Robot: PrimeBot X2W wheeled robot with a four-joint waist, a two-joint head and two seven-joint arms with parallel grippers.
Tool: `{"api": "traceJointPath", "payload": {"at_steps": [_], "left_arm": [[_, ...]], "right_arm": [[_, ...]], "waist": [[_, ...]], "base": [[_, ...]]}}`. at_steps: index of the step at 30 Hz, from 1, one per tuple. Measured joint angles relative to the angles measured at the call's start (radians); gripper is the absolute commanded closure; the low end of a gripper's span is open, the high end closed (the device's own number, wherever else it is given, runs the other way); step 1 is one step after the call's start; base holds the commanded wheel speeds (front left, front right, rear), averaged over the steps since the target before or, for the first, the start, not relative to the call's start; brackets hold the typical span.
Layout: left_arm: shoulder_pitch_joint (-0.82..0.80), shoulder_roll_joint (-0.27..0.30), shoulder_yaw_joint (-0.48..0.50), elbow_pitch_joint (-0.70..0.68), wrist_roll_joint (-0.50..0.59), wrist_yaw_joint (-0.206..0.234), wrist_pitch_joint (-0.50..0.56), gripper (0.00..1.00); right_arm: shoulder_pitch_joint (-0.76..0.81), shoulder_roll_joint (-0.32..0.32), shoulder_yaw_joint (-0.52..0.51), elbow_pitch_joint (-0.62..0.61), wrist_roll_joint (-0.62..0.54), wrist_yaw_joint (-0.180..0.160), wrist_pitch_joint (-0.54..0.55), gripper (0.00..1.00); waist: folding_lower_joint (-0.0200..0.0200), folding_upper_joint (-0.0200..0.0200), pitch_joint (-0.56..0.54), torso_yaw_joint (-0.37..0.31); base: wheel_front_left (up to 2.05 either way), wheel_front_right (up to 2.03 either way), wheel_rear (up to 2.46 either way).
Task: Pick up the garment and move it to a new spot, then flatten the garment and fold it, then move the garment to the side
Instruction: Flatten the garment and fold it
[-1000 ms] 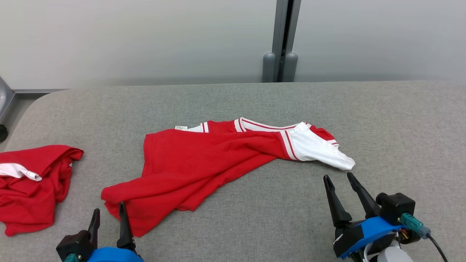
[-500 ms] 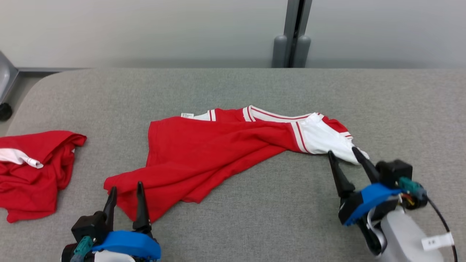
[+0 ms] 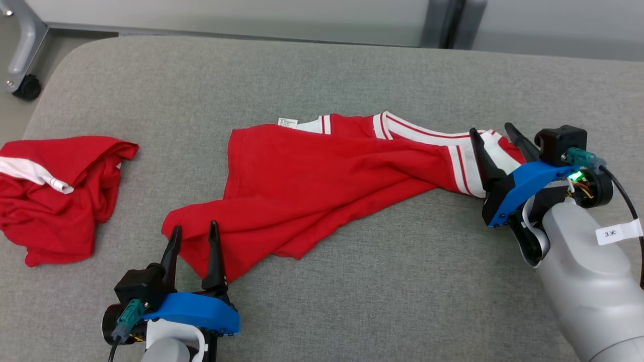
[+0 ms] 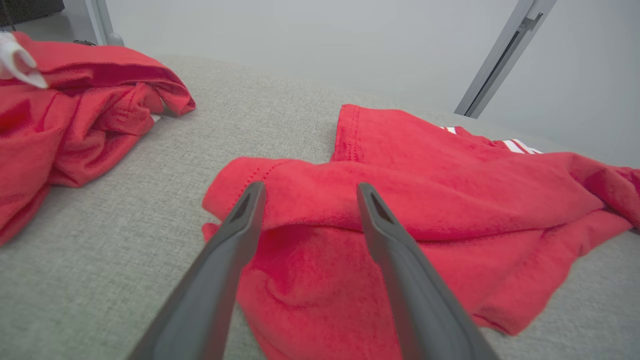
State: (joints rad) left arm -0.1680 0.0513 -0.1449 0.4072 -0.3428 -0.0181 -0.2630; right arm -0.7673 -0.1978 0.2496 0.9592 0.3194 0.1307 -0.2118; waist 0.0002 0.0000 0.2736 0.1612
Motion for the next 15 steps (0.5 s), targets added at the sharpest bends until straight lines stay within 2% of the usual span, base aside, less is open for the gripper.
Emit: {"api": "traceJointPath", "payload": {"at_steps": [15], "left_arm": [[-0.046,0.0,-0.033,-0.006,-0.009,0.009,0.0,0.0]], "right_arm": [[-0.071,0.01,0.077,0.129,0.065,0.0,-0.03,0.0]], "waist": [[0.0,0.0,0.053,0.019]], "base": [[0.0,0.0,0.0]]}}
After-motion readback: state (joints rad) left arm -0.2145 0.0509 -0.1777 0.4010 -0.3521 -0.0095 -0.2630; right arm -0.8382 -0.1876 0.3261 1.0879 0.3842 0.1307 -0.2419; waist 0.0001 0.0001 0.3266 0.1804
